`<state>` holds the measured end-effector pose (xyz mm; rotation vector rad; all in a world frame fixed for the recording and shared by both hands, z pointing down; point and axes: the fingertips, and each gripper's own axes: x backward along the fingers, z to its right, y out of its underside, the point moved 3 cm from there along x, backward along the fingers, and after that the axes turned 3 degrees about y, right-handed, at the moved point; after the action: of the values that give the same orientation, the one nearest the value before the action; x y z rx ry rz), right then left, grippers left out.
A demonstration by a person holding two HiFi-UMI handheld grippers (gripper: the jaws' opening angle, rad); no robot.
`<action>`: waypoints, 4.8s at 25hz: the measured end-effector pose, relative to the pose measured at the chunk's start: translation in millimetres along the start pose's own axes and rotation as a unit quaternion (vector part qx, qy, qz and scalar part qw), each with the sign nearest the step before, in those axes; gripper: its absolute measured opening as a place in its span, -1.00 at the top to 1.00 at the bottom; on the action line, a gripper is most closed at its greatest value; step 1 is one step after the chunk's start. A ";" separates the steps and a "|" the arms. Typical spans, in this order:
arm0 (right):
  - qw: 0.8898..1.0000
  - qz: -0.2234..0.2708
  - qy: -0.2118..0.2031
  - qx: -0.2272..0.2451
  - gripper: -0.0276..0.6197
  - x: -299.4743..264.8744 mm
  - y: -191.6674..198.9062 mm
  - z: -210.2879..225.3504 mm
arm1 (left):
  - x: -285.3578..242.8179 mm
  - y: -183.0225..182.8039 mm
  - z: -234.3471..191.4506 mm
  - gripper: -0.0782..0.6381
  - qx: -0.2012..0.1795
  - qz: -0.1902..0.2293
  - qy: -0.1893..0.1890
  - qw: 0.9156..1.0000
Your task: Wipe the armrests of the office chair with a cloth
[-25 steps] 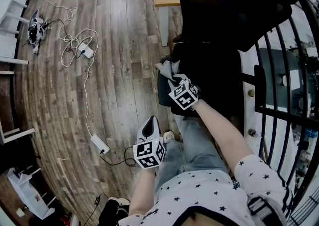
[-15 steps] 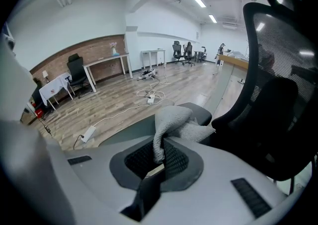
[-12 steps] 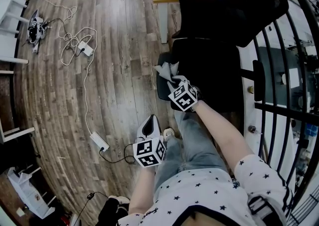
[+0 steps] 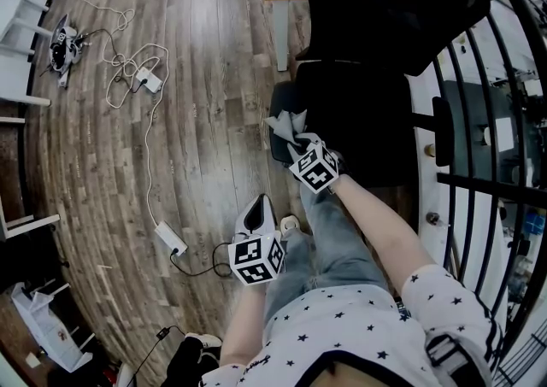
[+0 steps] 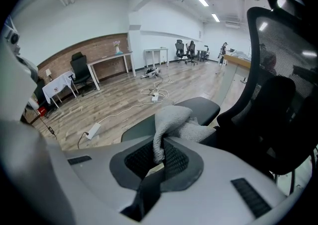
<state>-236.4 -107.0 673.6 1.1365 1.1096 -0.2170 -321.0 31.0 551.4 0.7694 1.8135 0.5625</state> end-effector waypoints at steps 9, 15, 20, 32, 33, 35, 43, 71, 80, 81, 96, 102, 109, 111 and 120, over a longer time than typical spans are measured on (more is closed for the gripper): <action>1.000 -0.005 -0.007 0.004 0.82 10.4 8.8 -24.3 | 17.1 3.9 -1.2 0.76 0.001 0.005 0.001 1.000; 1.000 -0.006 -0.012 0.005 0.82 15.1 16.5 -33.2 | 21.1 12.9 2.5 0.76 0.002 0.002 0.005 1.000; 1.000 -0.012 -0.022 0.003 0.82 21.2 20.8 -46.5 | 25.5 15.2 4.2 0.76 0.000 0.000 0.011 1.000; 0.999 -0.026 -0.035 -0.010 0.82 28.8 37.8 -65.8 | 30.4 13.8 5.0 0.76 -0.002 0.004 0.014 1.000; 0.999 -0.027 -0.033 -0.013 0.82 30.6 37.8 -66.0 | 31.2 13.0 5.0 0.76 -0.002 0.005 0.014 1.000; 0.999 -0.024 -0.029 -0.018 0.82 35.3 37.3 -66.8 | 33.2 11.4 5.8 0.76 -0.003 0.008 0.017 1.000; 0.999 0.011 -0.022 -0.029 0.82 68.5 21.8 -74.3 | 42.9 -0.8 10.8 0.76 -0.014 0.023 0.028 0.999; 0.981 0.146 0.053 -0.117 0.82 217.6 1.4 -136.5 | 111.8 -4.1 29.0 0.76 -0.059 0.061 0.097 0.992; 0.974 0.158 0.076 -0.143 0.82 251.7 11.2 -145.7 | 120.4 -2.3 40.9 0.76 -0.078 0.059 0.129 0.987; 0.973 0.161 0.080 -0.148 0.82 255.7 11.8 -144.9 | 120.9 -2.8 42.4 0.76 -0.079 0.058 0.132 0.986; 0.954 0.205 0.117 -0.187 0.82 304.5 33.2 -85.7 | 91.3 -18.3 95.3 0.76 -0.109 0.061 0.149 0.981; 0.953 0.212 0.115 -0.184 0.82 330.8 59.2 -44.0 | 70.5 -16.1 139.8 0.76 -0.108 0.061 0.139 0.982; 0.951 0.215 0.119 -0.186 0.82 362.2 90.8 12.0 | 40.9 -12.5 197.8 0.76 -0.109 0.054 0.138 0.983; 0.950 0.218 0.123 -0.189 0.82 370.8 101.9 32.1 | 29.2 -11.5 217.1 0.76 -0.111 0.053 0.140 0.983; 0.945 0.226 0.135 -0.193 0.82 412.6 144.7 103.1 | -7.6 -11.3 294.6 0.76 -0.115 0.059 0.142 0.981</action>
<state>118.4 30.0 434.4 1.0494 1.0366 0.5102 -45.9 24.0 445.4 0.6670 1.9259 0.9843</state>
